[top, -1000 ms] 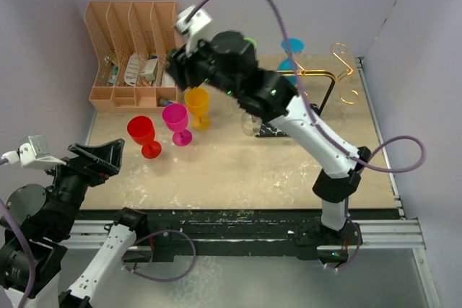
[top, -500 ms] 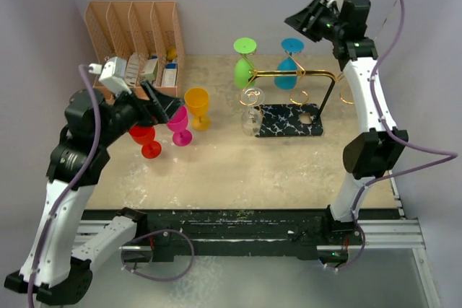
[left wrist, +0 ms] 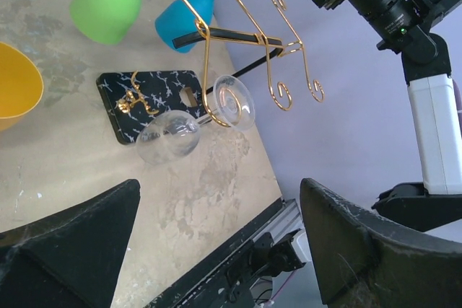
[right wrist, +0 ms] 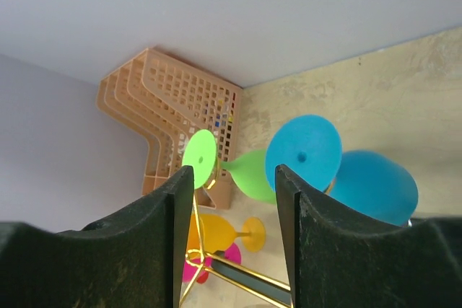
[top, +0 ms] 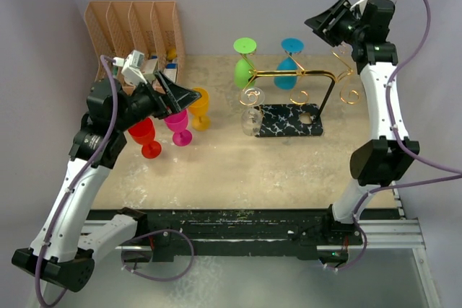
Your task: Take the wine glass off the wine glass rack
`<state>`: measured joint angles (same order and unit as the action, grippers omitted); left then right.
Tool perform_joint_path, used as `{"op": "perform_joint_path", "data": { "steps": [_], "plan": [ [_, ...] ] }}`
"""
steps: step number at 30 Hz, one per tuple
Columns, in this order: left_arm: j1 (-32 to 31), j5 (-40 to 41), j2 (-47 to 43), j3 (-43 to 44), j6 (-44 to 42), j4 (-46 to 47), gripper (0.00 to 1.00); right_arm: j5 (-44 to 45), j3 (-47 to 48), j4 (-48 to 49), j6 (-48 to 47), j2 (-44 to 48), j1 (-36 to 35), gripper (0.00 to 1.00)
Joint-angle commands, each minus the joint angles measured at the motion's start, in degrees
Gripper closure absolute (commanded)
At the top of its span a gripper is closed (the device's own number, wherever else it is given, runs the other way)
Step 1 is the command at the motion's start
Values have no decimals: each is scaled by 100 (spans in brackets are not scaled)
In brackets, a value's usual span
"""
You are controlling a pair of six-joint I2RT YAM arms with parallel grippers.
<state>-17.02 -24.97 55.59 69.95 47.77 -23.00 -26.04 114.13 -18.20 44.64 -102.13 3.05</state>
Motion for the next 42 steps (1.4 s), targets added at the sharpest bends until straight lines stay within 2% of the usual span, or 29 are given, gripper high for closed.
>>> {"op": "perform_joint_path", "data": {
  "steps": [1,20,32,36,42],
  "plan": [
    [-17,12,-304,-23,14,250,6,93,90,-412,-204,-85,29,49],
    [-18,456,-1011,-71,-238,-587,6,120,-36,-397,-317,-676,29,54],
    [-20,599,-1128,-87,-323,-805,6,-212,-313,289,-205,-807,29,56],
    [-17,618,-1150,-122,-329,-831,6,-332,-564,664,-78,-680,29,63],
    [-21,642,-1188,-190,-314,-859,6,-611,-817,1162,93,-562,29,82]
  ]
}}
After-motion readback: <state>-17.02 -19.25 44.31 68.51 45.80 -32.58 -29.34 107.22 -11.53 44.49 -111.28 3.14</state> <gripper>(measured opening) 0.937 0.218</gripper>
